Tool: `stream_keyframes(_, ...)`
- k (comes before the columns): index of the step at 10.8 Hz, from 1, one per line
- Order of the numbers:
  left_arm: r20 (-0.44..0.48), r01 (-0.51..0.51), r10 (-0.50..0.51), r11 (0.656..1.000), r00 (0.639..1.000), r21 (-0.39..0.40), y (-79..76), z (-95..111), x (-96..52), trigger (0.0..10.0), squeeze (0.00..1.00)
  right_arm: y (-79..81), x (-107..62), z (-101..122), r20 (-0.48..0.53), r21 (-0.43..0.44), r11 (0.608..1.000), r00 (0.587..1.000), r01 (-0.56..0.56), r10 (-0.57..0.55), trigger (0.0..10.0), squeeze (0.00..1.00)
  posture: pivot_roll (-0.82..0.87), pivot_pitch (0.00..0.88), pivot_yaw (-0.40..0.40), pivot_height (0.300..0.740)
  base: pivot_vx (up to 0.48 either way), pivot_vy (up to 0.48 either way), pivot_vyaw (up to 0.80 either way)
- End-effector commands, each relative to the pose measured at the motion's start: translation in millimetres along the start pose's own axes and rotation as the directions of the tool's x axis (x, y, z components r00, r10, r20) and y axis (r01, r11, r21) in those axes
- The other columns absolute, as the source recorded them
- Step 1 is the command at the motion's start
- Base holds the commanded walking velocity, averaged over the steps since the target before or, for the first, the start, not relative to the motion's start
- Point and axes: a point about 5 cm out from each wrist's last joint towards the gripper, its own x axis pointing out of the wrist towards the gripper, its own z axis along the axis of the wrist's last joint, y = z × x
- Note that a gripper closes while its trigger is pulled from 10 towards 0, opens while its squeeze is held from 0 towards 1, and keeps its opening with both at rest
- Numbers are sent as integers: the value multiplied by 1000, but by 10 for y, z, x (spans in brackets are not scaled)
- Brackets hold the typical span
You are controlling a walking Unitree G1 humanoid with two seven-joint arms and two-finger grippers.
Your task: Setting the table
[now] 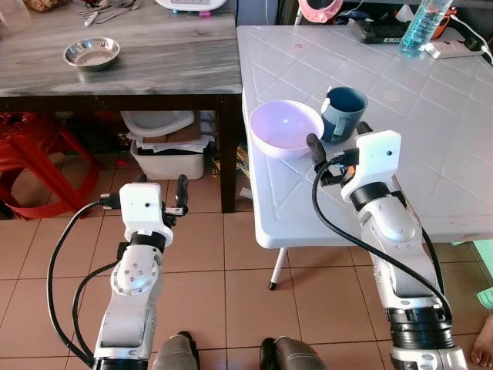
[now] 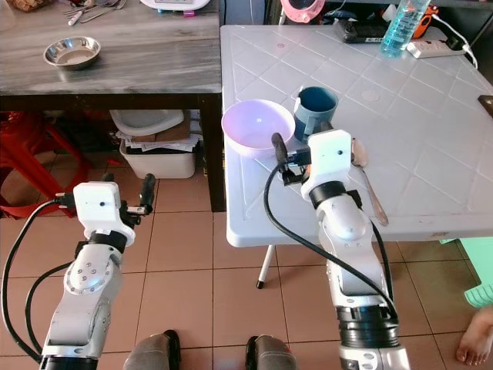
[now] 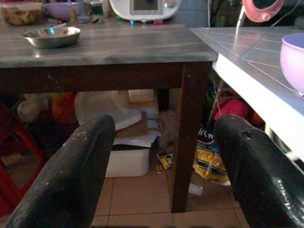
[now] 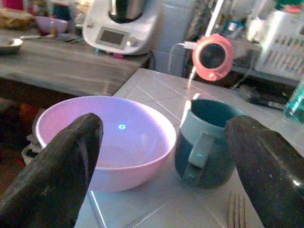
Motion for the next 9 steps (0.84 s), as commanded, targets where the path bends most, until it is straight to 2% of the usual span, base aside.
stream_keyframes(1, -2, -18, 18, 1000, 1000, 12, 38, 15, -17, 10000, 0, 24, 35, 42, 19, -24, 999, 999, -44, 45, 10000, 996, -33, 171, -16, 740, 0, 0, 0)
stream_keyframes(2, -4, -24, 24, 1000, 1000, 12, 52, 12, -19, 10000, 0, 50, 70, 59, 22, -40, 995, 995, -95, 96, 10000, 1000, -31, 171, -19, 740, 0, 0, 0)
stream_keyframes(3, -15, -20, 20, 1000, 1000, 8, 34, -12, -41, 10000, 0, 108, 123, 14, -33, -87, 977, 980, -196, 194, 10000, 0, -32, 174, -20, 740, 0, 0, 0)
stream_keyframes(4, -56, -16, 15, 1000, 998, -5, 9, -81, -118, 10000, 0, 117, 178, -50, -95, -154, 944, 955, -293, 281, 10000, 0, -34, 179, -19, 740, 0, 0, 0)
stream_keyframes(5, -83, -31, 29, 999, 996, -21, 31, -123, -163, 10000, 0, 78, 221, -40, -102, -192, 929, 948, -315, 301, 10000, 0, -32, 184, -21, 740, 0, 0, 0)
stream_keyframes(7, -114, -23, 18, 999, 993, -48, 34, -162, -203, 10000, 0, 52, 345, -24, -149, -233, 871, 901, -432, 407, 10000, 0, -25, 202, -23, 740, 0, 0, 0)
stream_keyframes(9, -119, -18, 12, 999, 993, -46, 27, -154, -225, 10000, 0, 95, 414, -4, -164, -280, 820, 867, -499, 471, 10000, 0, -19, 210, -20, 740, 0, 0, 0)
